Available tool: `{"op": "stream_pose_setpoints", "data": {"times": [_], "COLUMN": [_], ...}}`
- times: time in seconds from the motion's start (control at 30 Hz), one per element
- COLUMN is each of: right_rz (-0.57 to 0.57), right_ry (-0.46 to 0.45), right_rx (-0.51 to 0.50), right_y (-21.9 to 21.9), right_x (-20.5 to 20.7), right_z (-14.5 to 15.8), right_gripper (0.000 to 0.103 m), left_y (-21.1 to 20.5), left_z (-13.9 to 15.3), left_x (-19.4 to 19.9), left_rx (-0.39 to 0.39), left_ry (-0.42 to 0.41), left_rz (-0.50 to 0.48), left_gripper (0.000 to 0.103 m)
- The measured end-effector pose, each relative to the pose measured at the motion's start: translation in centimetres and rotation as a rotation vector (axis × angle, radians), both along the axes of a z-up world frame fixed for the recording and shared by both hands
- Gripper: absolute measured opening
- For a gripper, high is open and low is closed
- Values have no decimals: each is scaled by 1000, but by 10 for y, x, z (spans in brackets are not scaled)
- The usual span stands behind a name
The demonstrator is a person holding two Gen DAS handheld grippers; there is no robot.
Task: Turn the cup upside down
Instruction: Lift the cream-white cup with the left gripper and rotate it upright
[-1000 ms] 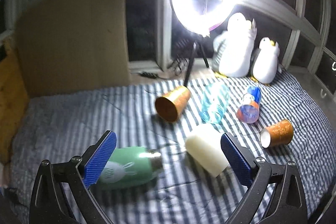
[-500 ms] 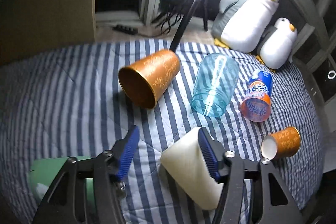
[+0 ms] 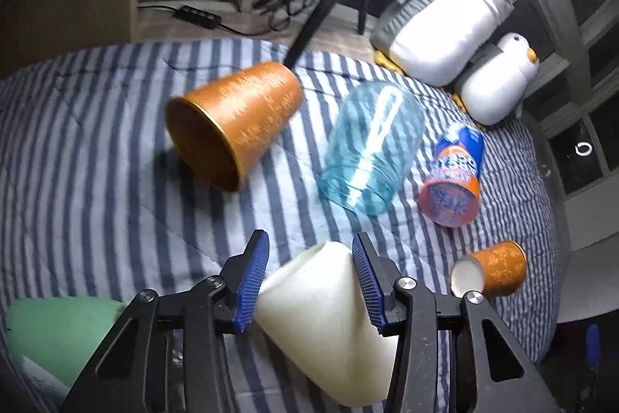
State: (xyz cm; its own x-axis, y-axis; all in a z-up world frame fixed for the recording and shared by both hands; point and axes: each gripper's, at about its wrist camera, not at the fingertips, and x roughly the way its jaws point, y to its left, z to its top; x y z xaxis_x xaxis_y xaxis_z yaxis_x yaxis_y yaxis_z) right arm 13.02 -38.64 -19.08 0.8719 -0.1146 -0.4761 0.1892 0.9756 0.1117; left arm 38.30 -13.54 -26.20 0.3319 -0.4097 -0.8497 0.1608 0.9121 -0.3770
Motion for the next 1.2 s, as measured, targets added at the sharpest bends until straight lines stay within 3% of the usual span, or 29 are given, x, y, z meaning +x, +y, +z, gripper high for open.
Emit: {"op": "stream_pose_setpoints", "data": {"times": [0.07, 0.23, 0.6, 0.8, 1.07, 1.2], "right_rz": [2, 10, 63, 171, 298, 353], "right_ry": [3, 9, 56, 119, 212, 239], "right_rx": [5, 11, 42, 57, 30, 1], "right_y": [-1, -1, 0, 7, 22, 35], "right_x": [1, 1, 9, 23, 46, 56], "right_z": [-1, -3, -11, -15, -21, -22], "right_gripper": [102, 102, 102, 102, 102, 102], "left_y": [-2, -4, 3, 0, -1, 11], "left_z": [0, 1, -2, -1, -3, -9], "left_x": [-3, -12, -47, -69, -95, -102], "left_rx": [-9, -22, -69, -95, -87, -91], "left_ry": [1, -2, 22, 35, 35, 53], "left_rz": [-3, -12, -32, -68, -110, -66], "left_gripper": [42, 40, 40, 41, 51, 59]}}
